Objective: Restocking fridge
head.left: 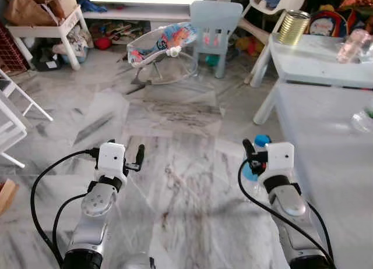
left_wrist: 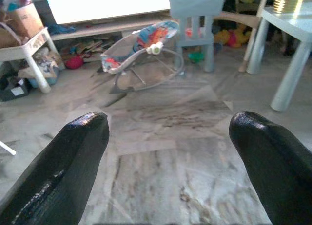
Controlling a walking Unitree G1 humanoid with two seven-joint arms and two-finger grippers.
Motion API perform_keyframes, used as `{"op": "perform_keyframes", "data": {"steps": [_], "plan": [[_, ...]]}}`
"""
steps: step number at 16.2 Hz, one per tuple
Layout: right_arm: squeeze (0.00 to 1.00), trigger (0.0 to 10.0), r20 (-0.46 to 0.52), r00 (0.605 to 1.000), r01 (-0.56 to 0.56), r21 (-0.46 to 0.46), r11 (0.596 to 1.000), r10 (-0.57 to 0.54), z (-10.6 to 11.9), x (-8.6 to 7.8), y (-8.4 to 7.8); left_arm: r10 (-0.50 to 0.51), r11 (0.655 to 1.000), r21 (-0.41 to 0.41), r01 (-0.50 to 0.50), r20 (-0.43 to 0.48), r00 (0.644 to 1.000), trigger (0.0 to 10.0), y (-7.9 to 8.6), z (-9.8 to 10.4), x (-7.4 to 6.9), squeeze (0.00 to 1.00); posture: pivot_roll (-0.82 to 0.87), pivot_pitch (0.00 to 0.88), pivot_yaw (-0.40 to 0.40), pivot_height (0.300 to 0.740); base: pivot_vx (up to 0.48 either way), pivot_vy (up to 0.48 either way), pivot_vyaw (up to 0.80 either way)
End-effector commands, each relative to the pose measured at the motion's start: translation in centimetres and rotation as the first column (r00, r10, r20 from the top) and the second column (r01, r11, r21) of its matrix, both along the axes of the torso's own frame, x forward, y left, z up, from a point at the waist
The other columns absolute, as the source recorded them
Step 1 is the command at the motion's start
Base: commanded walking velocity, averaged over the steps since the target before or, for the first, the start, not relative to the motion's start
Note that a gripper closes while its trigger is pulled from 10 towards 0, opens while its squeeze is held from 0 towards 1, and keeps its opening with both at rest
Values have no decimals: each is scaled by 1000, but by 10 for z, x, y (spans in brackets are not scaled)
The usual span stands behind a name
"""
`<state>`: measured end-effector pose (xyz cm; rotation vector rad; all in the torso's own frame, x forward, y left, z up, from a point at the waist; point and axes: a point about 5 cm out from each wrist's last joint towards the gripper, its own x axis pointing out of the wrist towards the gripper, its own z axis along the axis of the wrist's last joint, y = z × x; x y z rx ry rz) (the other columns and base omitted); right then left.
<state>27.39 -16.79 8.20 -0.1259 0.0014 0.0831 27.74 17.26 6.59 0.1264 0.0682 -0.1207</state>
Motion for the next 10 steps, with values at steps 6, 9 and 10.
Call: {"op": "perform_keyframes", "data": {"steps": [6, 9, 10], "plan": [[0, 10000, 39, 999, -7, 13, 1000, 6, 9, 14, 5, 52, 998, 26, -52, 9, 999, 10000, 10, 0, 5, 0, 54, 62, -84, 740, 290, 382, 77], [0, 10000, 59, 998, -21, 5, 1000, 20, 15, 19, 8, 59, 998, 15, -59, -6, 998, 10000, 7, -5, 1, 0, 58, 67, -82, 740, 310, 366, 800], [0, 10000, 61, 998, -27, 7, 1000, 27, 15, 19, 8, 60, 998, 18, -60, -7, 998, 10000, 7, -5, 1, 0, 58, 67, -82, 740, 334, 0, 800]]}}
